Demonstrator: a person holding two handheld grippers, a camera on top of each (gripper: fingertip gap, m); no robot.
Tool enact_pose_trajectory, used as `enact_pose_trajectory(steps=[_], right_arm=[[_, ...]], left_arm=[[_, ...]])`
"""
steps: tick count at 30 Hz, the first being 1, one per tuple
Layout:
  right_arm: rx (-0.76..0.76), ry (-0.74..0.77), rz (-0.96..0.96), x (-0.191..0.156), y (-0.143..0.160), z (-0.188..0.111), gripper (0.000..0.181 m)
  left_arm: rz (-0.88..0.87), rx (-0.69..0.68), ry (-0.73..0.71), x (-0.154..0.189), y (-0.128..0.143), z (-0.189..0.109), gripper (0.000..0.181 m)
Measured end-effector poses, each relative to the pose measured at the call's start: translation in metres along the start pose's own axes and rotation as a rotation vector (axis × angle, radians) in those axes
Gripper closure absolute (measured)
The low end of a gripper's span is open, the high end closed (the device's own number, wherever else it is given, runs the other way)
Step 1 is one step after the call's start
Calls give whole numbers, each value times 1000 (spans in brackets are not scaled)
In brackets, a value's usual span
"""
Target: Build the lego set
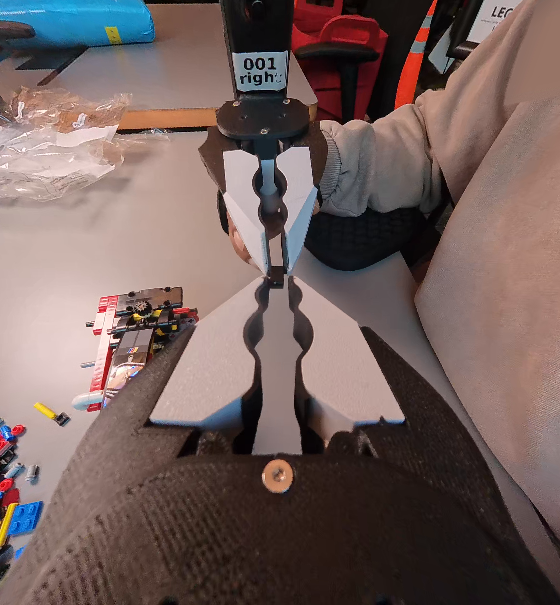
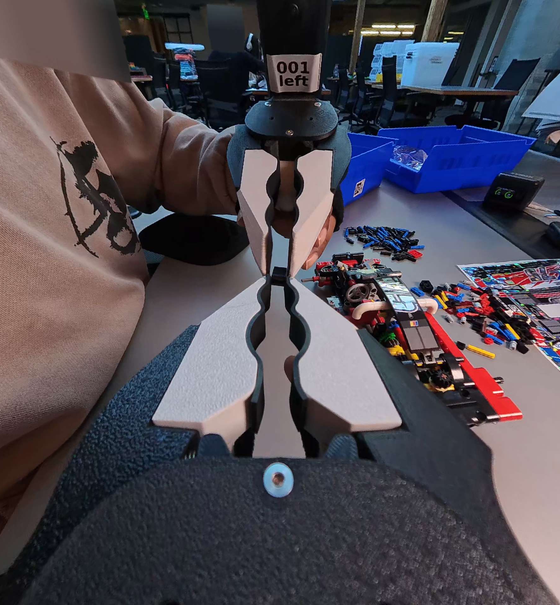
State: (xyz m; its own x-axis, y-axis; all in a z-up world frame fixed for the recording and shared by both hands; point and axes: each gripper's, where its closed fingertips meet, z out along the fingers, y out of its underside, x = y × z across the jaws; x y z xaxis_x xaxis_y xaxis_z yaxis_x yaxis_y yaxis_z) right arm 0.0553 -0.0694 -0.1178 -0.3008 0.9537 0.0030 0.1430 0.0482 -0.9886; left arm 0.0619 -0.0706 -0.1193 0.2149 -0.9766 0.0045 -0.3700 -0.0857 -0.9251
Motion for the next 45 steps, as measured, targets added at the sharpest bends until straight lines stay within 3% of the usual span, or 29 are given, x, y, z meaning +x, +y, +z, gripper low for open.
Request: enact_pose_trajectory(steps=[11, 19, 27, 45], right_arm=[[-63, 53, -10, 9, 12, -1, 176], [-254, 215, 13, 49, 54, -15, 176], [-314, 271, 46, 68, 75, -22, 176], [-436, 357, -104, 78, 82, -24, 170]], left_arm=[[-36, -94, -52, -12, 10, 7, 175], [-127, -338, -198, -52, 41, 36, 175], [-111, -491, -283, -72, 57, 49, 175], [-71, -611, -327, -81, 69, 50, 176]])
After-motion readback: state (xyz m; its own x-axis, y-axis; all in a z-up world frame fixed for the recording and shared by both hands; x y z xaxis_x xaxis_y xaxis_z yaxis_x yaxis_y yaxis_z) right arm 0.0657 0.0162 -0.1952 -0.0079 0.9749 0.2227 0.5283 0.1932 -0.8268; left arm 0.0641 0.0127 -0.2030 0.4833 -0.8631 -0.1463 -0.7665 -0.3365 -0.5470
